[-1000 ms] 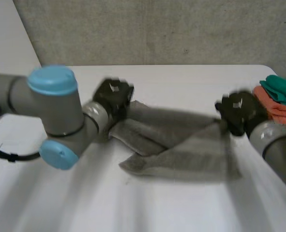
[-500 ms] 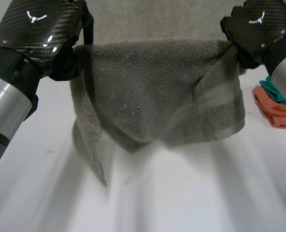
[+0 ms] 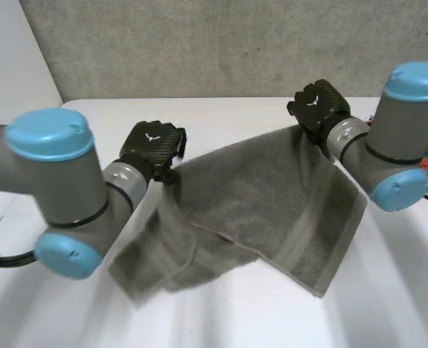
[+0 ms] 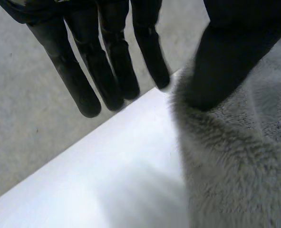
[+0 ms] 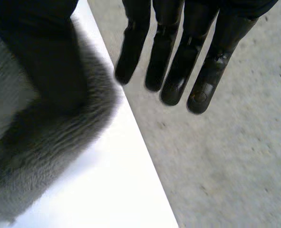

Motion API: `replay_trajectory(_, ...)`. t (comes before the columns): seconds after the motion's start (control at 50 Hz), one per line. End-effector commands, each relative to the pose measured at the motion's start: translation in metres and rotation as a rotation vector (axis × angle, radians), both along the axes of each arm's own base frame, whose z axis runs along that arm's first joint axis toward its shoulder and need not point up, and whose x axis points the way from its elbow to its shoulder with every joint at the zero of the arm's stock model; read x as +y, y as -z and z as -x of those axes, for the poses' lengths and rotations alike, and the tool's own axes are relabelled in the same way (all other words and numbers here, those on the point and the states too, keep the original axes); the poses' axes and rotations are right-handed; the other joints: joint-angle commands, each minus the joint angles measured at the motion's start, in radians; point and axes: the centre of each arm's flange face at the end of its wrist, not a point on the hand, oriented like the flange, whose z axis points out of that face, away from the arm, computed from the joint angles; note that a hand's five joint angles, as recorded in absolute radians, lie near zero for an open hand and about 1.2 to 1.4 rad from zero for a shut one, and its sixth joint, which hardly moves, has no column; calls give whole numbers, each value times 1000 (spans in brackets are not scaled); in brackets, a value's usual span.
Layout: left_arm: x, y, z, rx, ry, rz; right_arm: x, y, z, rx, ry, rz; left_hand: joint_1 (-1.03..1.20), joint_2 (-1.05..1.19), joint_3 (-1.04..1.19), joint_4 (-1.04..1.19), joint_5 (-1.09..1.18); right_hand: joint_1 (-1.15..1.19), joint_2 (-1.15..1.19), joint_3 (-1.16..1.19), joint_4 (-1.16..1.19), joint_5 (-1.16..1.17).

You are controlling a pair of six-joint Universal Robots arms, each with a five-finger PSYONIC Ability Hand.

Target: Fold the laundry.

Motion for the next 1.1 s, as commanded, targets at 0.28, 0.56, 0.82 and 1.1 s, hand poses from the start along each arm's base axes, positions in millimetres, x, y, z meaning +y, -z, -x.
replay_trajectory(0.28,46,-40,-37,43,-132,43,79,-26,37,-115,195,-151,-525,-597,-617,-619,-593,-729,-905,-911,-929,-907)
replay_trajectory(0.56,119,25,-71,-108,-113,-222,165,54,70,-153,110,-604,-457,-529,-550,-551,-526,-663,-839,-845,-863,-841)
replay_trajectory(0.82,104,63,-70,-153,-182,-220,167,85,76,-198,97,-510,-357,-430,-450,-451,-426,-452,-627,-633,-652,-629)
replay_trajectory(1.1,85,72,-65,-150,-201,-218,162,102,72,-177,93,-513,-138,-210,-230,-232,-206,-337,-513,-519,-537,-515)
